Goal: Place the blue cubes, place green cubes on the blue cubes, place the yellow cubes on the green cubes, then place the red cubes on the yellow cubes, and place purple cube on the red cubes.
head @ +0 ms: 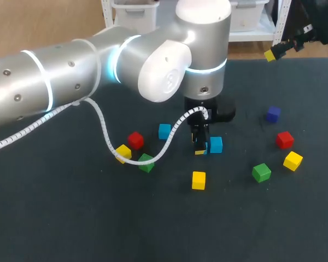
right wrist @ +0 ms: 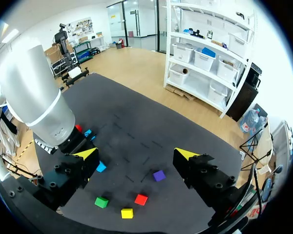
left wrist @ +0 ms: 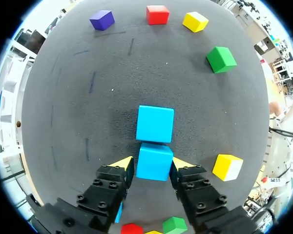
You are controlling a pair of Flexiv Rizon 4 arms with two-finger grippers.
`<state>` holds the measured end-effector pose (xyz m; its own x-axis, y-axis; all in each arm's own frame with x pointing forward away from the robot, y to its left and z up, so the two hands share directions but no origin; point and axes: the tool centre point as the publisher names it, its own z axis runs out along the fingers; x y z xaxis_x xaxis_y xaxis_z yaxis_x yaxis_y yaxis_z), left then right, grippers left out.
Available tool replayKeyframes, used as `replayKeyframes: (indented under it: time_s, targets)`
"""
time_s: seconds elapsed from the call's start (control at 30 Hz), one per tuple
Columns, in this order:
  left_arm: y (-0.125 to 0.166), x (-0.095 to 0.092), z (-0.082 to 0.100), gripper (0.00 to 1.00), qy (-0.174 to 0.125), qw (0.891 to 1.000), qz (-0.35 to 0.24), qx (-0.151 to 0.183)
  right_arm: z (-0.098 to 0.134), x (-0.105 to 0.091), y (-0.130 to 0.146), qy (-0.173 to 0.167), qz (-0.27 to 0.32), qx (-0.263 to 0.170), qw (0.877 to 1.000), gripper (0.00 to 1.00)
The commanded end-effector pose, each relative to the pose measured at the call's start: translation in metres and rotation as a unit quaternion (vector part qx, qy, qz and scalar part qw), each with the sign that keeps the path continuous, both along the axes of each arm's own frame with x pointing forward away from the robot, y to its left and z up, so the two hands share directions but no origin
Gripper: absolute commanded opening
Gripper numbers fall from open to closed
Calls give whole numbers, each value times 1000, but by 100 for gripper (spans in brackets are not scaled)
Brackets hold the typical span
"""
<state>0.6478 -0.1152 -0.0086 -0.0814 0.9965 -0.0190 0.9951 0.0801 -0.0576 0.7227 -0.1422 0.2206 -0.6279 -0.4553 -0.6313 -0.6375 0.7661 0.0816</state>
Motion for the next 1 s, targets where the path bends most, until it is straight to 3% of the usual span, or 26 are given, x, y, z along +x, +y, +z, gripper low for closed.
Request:
replayKeyframes:
  time_s: [0.03, 0.17, 0.57, 1.0]
  targets:
    - [0, 1, 0, 42, 1, 1000, 0, -1, 0, -1, 0, -1, -1, 0, 1000, 100]
    - [0, 1, 0, 35, 0, 1000, 1, -1, 0, -1, 0, -1, -1, 0, 1000, 100]
    - [1, -1, -2, 44, 2, 1000, -5, 2, 0, -1, 0, -1, -1, 0, 1000, 100]
    - [1, -1, -2, 43, 0, 1000, -1, 3, 0, -1, 0, -1, -1, 0, 1000, 100]
